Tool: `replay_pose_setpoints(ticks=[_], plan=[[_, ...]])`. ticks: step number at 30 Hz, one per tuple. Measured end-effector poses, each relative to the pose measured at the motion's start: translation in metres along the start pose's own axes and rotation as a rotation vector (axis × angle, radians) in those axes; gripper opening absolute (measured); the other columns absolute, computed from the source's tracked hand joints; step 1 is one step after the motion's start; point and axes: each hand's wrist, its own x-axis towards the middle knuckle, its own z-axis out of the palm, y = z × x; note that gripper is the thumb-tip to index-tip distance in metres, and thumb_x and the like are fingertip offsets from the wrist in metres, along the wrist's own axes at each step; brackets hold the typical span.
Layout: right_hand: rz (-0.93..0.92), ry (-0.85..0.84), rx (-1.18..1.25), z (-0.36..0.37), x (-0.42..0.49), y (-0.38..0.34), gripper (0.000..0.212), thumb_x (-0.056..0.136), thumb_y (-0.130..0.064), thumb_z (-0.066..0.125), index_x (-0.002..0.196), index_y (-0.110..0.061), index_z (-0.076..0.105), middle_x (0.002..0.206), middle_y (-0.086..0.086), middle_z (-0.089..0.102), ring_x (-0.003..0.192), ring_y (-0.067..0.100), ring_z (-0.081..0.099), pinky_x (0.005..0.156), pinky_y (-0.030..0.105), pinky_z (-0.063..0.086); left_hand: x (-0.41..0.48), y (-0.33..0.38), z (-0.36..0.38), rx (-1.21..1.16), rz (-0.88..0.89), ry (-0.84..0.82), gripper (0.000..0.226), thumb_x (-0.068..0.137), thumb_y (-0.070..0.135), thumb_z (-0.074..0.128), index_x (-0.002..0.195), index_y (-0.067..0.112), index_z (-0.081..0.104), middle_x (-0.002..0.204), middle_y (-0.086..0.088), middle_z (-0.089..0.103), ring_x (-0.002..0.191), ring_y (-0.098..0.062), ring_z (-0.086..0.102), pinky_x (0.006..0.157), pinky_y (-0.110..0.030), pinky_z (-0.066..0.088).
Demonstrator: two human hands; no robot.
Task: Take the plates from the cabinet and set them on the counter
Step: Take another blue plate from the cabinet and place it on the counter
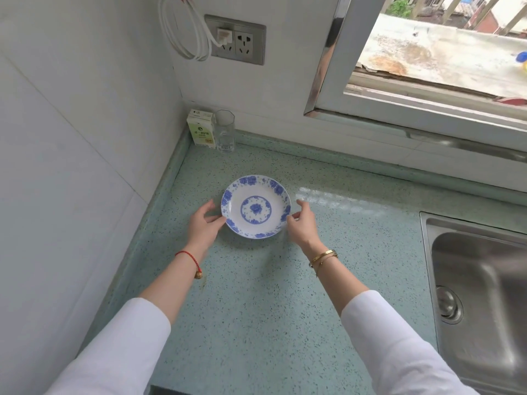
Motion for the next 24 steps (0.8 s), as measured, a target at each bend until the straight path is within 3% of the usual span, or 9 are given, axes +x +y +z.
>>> replay_pose_setpoints(ticks=[2, 4, 8, 14, 19, 24], plan=[[-0.048, 0.042, 0.011, -0.008, -0.008, -0.003, 0.046, 0.096, -0.010, 0.047, 0.142, -0.010, 0.037, 0.121, 0.015, 0.051, 0.098, 0.021, 0.055, 0.087, 0.036, 0.051, -0.012, 0.004, -0.005, 0.010, 0.030, 0.055, 0.063, 0.089, 0.011, 0.069, 0.147, 0.016, 0.043, 0.147, -0.001, 0.051, 0.120, -0.020, 0.059, 0.106, -0.045, 0.048], [-0.087, 0.019, 0.043, -0.015, -0.020, -0.009, 0.038, 0.098, -0.014, 0.048, 0.136, -0.009, 0.043, 0.118, 0.015, 0.056, 0.102, 0.026, 0.059, 0.091, 0.044, 0.054, -0.030, 0.010, -0.011, 0.005, 0.069, 0.098, 0.052, 0.090, 0.012, 0.067, 0.139, 0.019, 0.051, 0.139, 0.001, 0.057, 0.114, -0.016, 0.061, 0.106, -0.043, 0.049], [-0.186, -0.076, 0.079, -0.029, -0.059, -0.022, 0.034, 0.099, -0.018, 0.049, 0.131, -0.009, 0.050, 0.116, 0.011, 0.061, 0.105, 0.024, 0.062, 0.093, 0.043, 0.056, -0.082, 0.022, -0.021, -0.041, 0.131, 0.148, 0.041, 0.090, 0.010, 0.065, 0.129, 0.020, 0.061, 0.124, 0.001, 0.063, 0.114, -0.017, 0.062, 0.106, -0.045, 0.048], [-0.343, -0.272, 0.139, -0.047, -0.133, -0.026, 0.031, 0.098, -0.019, 0.051, 0.128, -0.013, 0.053, 0.118, 0.008, 0.061, 0.109, 0.024, 0.062, 0.095, 0.041, 0.055, -0.199, 0.026, -0.028, -0.179, 0.192, 0.267, 0.036, 0.090, 0.009, 0.065, 0.124, 0.021, 0.063, 0.120, 0.000, 0.065, 0.117, -0.018, 0.062, 0.107, -0.046, 0.048], [-0.477, -0.479, 0.127, -0.060, -0.201, -0.016, 0.030, 0.098, -0.019, 0.051, 0.127, -0.016, 0.054, 0.106, -0.002, 0.059, 0.104, 0.020, 0.062, 0.087, 0.032, 0.055, -0.314, 0.005, -0.022, -0.323, 0.228, 0.478, 0.034, 0.091, 0.005, 0.064, 0.124, 0.015, 0.064, 0.117, -0.002, 0.066, 0.109, -0.014, 0.063, 0.106, -0.044, 0.050], [-0.604, -0.684, 0.111, -0.068, -0.271, 0.006, 0.029, 0.097, -0.017, 0.053, 0.126, -0.016, 0.056, 0.109, 0.003, 0.060, 0.096, 0.017, 0.063, 0.081, 0.024, 0.055, -0.429, -0.028, -0.007, -0.426, 0.236, 0.724, 0.029, 0.093, 0.003, 0.062, 0.118, 0.016, 0.065, 0.109, 0.000, 0.066, 0.100, -0.009, 0.062, 0.102, -0.044, 0.049]])
